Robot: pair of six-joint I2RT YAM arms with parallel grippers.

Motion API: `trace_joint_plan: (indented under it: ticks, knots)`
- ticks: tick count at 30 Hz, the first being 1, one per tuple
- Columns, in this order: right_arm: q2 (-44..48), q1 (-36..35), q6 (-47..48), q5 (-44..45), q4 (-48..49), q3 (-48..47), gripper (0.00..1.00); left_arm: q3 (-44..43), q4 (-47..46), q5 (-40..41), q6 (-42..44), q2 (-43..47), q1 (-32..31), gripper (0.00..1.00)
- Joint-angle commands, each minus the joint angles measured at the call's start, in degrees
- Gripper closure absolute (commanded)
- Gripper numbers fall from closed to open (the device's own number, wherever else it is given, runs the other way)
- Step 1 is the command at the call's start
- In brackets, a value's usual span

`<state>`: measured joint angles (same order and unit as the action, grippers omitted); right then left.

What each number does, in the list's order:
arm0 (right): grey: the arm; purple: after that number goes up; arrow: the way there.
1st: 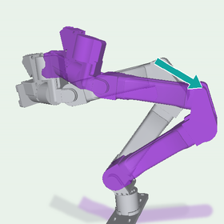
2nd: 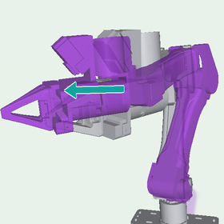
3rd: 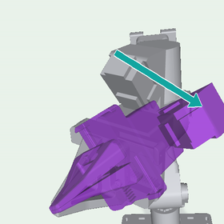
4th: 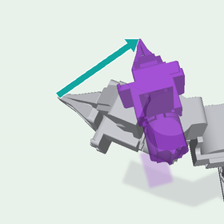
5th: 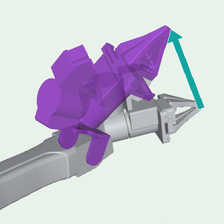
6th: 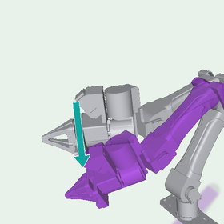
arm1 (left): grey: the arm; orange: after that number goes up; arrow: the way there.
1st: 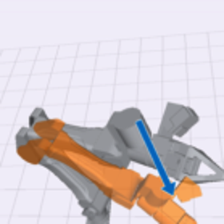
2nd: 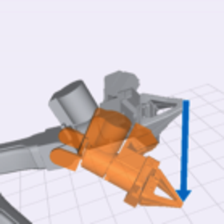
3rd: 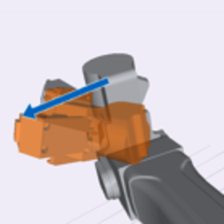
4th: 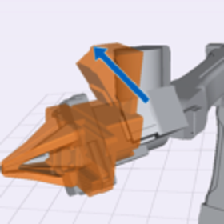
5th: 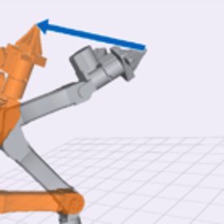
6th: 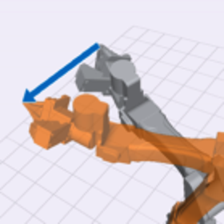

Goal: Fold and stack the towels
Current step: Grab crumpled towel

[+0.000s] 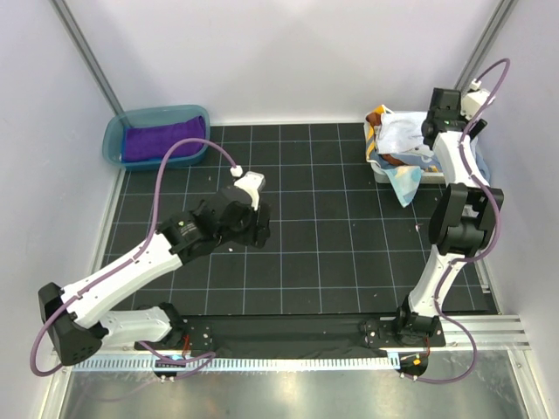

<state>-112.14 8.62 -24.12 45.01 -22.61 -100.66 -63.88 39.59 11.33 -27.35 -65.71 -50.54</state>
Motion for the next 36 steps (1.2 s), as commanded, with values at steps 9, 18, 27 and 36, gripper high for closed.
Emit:
trace_joint_plan:
  ticks: [9, 18, 27, 36]
  knots:
    - [3.4, 4.1, -0.6, 2.9, -1.0, 2.7, 0.31, 1.1, 1.1, -2.5, 2.7, 2.4, 0.1, 0.38]
    - [2.5, 7.5, -3.9, -4.5, -2.3, 3.1, 0.32, 2.3, 0.3, -3.3, 2.4, 2.2, 0.2, 0.39]
    - [0.0, 8.3, -5.9, -7.2, -2.1, 3.6, 0.32, 2.6, -0.1, -3.7, 2.0, 2.0, 0.2, 0.39]
    - [-1.6, 8.9, -7.1, -9.2, -0.5, 4.0, 0.37, 3.3, -0.7, -3.8, 1.4, 1.8, 0.1, 0.4]
